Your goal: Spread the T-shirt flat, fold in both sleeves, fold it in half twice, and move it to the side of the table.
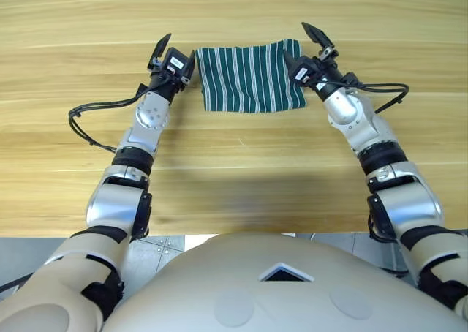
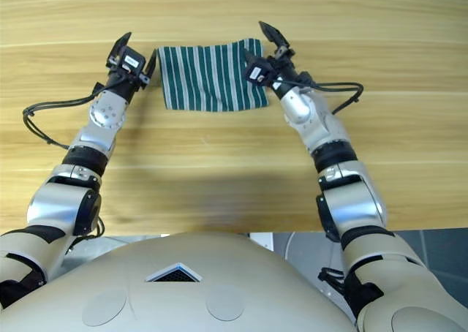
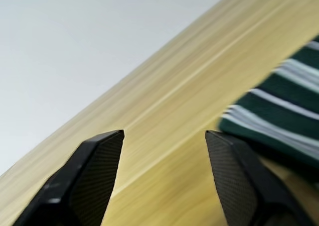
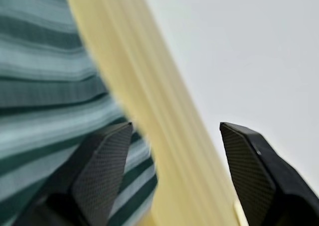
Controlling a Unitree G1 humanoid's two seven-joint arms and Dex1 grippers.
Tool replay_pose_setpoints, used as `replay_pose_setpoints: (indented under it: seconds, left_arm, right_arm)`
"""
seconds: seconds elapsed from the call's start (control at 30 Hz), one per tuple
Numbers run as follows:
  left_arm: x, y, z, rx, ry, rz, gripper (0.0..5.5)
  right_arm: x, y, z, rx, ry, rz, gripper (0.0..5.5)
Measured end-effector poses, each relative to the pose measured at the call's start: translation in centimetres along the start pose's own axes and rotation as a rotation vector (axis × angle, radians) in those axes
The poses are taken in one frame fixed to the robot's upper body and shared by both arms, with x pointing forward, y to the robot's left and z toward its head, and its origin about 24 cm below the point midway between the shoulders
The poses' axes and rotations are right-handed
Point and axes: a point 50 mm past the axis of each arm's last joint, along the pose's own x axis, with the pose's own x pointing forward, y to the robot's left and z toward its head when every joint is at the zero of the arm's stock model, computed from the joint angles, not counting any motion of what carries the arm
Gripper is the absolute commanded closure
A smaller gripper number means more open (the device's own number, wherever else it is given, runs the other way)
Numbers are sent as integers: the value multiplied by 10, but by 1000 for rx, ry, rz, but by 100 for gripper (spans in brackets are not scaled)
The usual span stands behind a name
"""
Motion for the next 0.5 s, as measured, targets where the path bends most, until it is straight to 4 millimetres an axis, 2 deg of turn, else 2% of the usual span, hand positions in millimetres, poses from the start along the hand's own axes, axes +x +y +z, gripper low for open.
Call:
replay_pose_setpoints:
  seconds: [0.07, 0.1, 0.13, 0.2, 0.23, 0.3, 0.33, 0.4, 0.5]
  left_arm:
    - [-2, 7, -1, -26, -10, 71, 251]
    - [-3, 13, -2, -48, -14, 109, 251]
    - [-3, 17, -3, -60, -15, 136, 251]
    - [-6, 23, -1, -105, -59, 182, 251]
    - [-7, 22, -1, -108, -67, 180, 251]
    - [-12, 21, -1, -143, -96, 177, 251]
    - [-14, 24, -1, -174, -108, 199, 251]
    - [-21, 39, -5, -255, -126, 294, 251]
    - [-27, 47, -11, -309, -117, 369, 251]
  right_arm:
    - [2, 1, 7, 8, -27, 3, 227]
    - [3, 4, 3, 22, -4, 13, 227]
    - [2, 7, -2, 36, 25, 20, 227]
    - [3, 8, -29, 71, 197, 27, 227]
    - [2, 6, -36, 80, 240, 11, 227]
    - [3, 3, -38, 82, 244, -21, 227]
    - [6, 1, -31, 84, 198, -35, 227]
    - [20, 0, 6, 106, -16, -67, 227]
    - [27, 15, 59, 181, -229, -54, 227]
